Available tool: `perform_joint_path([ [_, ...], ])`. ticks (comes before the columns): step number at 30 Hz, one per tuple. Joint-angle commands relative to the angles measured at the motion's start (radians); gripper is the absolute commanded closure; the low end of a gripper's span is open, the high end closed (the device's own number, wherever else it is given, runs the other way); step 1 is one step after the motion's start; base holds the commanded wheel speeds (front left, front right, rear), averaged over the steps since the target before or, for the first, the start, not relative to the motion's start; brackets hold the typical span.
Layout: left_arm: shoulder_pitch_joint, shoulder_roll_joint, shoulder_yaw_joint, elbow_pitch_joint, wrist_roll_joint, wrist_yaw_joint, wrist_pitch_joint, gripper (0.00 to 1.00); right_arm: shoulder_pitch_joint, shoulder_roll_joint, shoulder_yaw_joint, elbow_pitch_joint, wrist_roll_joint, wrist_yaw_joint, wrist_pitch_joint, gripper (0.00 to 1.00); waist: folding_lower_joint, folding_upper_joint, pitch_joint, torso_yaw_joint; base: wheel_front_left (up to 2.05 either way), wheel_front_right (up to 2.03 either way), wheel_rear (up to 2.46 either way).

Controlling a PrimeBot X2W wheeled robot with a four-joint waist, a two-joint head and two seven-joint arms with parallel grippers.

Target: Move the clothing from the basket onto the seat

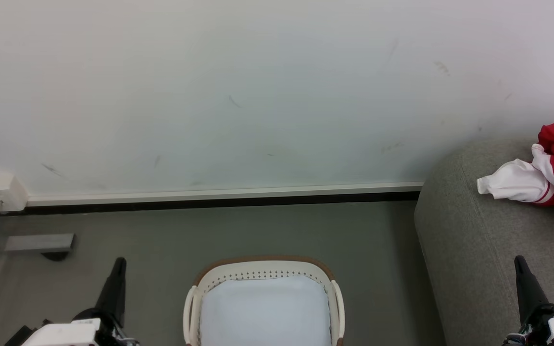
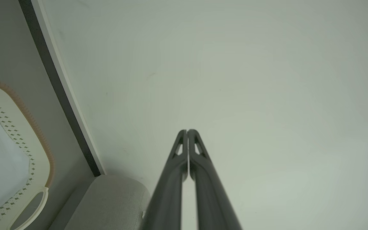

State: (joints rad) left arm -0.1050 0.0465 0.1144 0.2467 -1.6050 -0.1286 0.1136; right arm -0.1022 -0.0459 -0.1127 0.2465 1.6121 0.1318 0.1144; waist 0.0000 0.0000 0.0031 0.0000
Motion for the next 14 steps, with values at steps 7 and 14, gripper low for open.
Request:
perform_joint_path([
  [7,-0.008,0.007,0.001,-0.004,-0.014,-0.005,0.004,1.0,-0.013,-0.008,-0.004,-0.005,0.002,-0.002,0.003,1.0,0.0,0.0,0.0,0.0,0.0,0.0,0.0],
  [14,-0.008,0.007,0.001,-0.004,-0.014,-0.005,0.004,1.0,-0.013,-0.008,-0.004,-0.005,0.002,-0.002,0.003,1.0,0.0,0.0,0.0,0.0,0.0,0.0,0.0],
])
